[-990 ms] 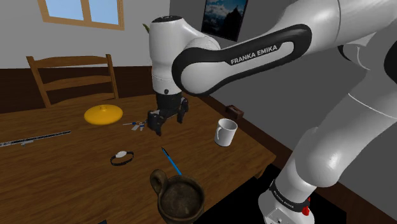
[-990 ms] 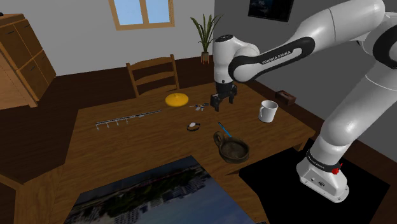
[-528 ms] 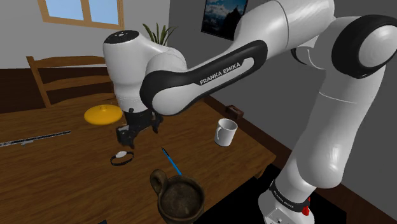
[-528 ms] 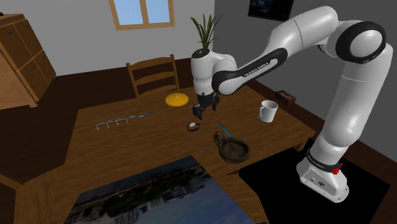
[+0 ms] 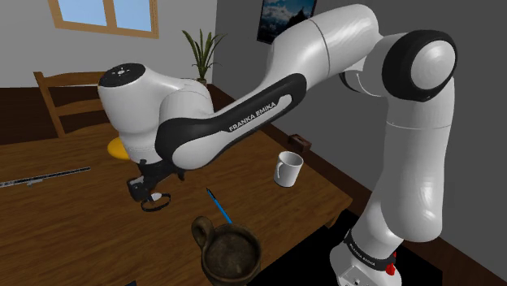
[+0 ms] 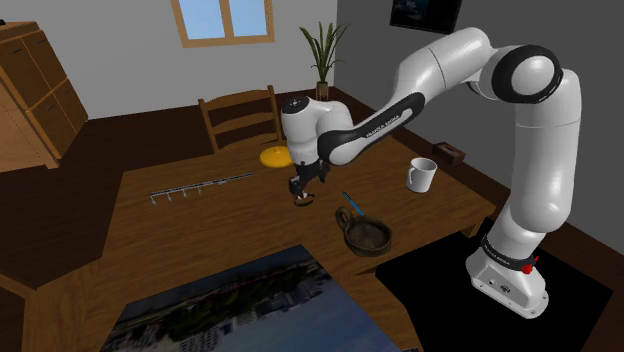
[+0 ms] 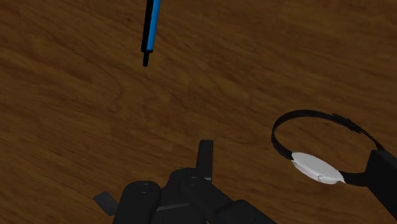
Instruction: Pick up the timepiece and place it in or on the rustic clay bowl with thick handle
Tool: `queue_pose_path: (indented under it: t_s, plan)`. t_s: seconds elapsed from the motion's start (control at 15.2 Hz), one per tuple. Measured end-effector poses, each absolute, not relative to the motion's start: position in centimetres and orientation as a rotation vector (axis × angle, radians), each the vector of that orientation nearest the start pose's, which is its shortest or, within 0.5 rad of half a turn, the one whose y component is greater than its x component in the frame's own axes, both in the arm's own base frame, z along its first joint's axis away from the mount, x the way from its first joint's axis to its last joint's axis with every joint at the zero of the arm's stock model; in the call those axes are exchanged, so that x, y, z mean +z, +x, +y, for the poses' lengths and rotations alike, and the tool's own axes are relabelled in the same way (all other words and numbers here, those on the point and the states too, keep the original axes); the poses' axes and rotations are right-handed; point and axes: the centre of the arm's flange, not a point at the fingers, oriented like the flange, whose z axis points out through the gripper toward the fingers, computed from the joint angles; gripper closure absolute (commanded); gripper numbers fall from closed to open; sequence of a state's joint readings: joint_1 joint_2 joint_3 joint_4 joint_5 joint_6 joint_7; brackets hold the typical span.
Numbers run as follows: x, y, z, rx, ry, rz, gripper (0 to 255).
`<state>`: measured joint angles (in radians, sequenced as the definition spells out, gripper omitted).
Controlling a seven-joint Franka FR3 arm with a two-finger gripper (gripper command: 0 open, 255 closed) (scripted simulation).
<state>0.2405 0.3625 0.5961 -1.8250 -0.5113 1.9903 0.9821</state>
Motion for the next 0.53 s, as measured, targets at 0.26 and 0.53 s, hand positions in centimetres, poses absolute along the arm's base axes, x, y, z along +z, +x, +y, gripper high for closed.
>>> queue_pose_path:
  t_s: [0.26,0.53]
  plan:
    - [33.7,45.8,41.9,-0.217,-3.376,-0.129,0]
    - [33.5,45.9,41.8,-0.218,-3.376,-0.129,0]
